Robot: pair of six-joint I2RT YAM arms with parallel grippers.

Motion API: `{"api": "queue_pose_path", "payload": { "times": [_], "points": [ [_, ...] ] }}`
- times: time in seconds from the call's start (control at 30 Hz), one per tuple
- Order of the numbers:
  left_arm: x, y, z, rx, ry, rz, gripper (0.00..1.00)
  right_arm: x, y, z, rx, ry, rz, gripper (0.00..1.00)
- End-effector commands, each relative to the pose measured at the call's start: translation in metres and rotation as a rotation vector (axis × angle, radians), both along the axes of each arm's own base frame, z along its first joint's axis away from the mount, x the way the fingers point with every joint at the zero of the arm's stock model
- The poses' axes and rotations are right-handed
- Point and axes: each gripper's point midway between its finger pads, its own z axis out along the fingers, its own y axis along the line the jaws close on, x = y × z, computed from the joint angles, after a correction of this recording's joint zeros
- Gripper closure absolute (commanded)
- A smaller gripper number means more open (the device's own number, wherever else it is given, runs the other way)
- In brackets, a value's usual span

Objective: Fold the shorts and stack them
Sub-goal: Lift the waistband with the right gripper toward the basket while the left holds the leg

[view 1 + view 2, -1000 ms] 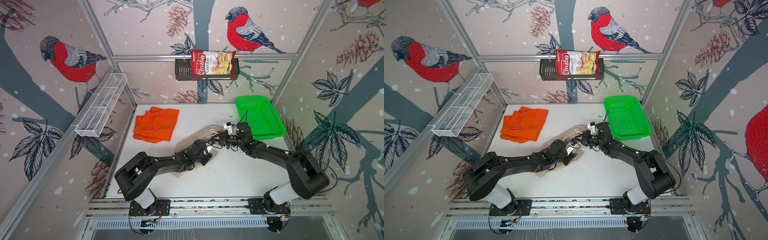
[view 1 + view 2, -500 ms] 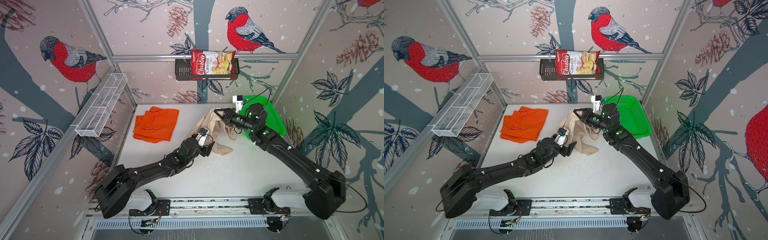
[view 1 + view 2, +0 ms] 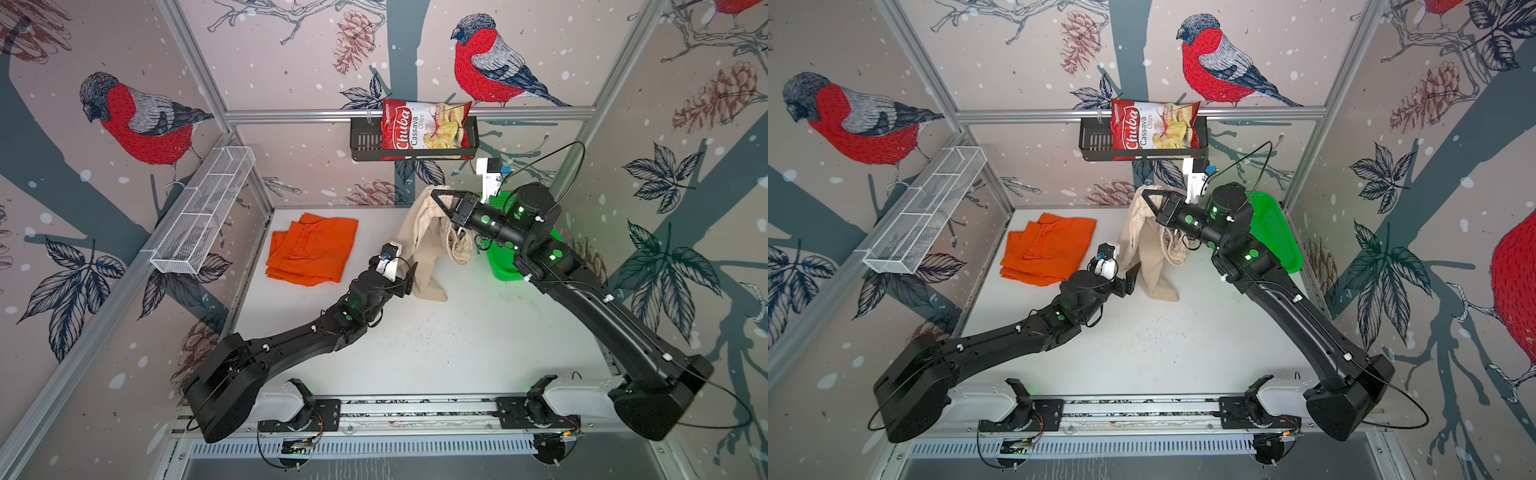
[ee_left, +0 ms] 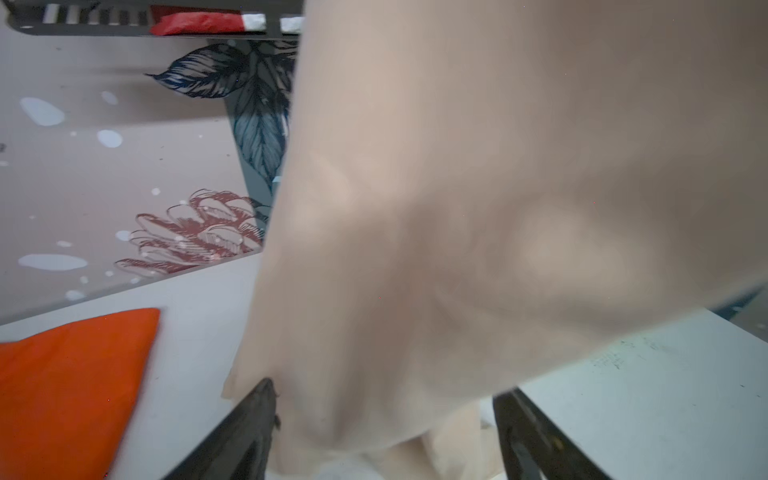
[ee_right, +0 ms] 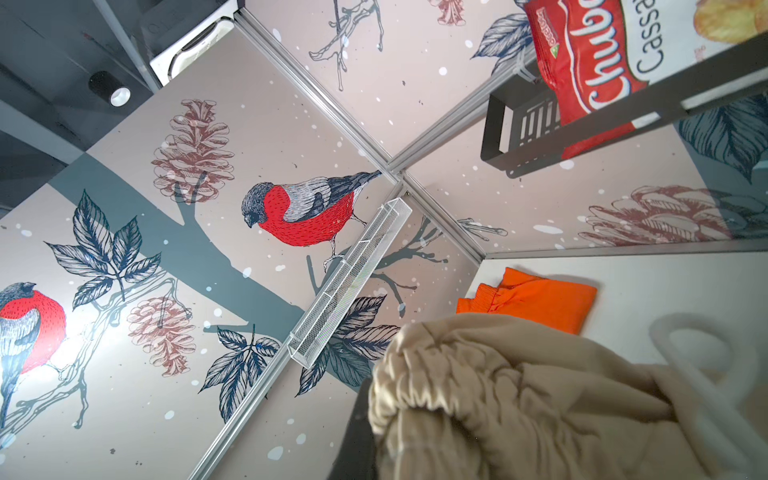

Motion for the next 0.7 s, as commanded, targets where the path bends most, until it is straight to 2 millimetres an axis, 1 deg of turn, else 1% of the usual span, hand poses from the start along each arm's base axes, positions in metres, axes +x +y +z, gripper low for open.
{"api": "queue_pose_path", "payload": {
  "times": [0.0,0.07,0.13,0.23,0.33,0.5,0.67],
  "points": [
    [0.008,-0.001,0.015,-0.045,-0.048,0.018,0.2,-0.008,-0.005,0.028,0.01,-0.102,-0.015,1.0],
    [0.019,0.011,0.008,-0.03,-0.039,0.092,0.2,-0.013,-0.006,0.04,0.012,-0.132,-0.012,1.0],
    [0.03,0.028,0.002,-0.037,-0.021,0.173,0.21,-0.019,-0.008,0.049,0.004,-0.153,-0.006,1.0],
    [0.038,0.042,-0.007,-0.022,-0.01,0.214,0.24,-0.025,-0.012,0.06,-0.006,-0.181,-0.005,0.99],
    [0.038,0.045,-0.011,-0.002,-0.026,0.191,0.26,-0.031,-0.016,0.068,-0.018,-0.202,-0.003,0.99],
    [0.03,0.035,-0.026,0.055,-0.046,0.083,0.27,-0.039,-0.02,0.08,-0.027,-0.231,0.027,0.99],
    [0.031,0.045,-0.037,0.085,-0.048,0.114,0.28,-0.04,-0.027,0.087,-0.045,-0.241,0.034,0.99]
  ]
}}
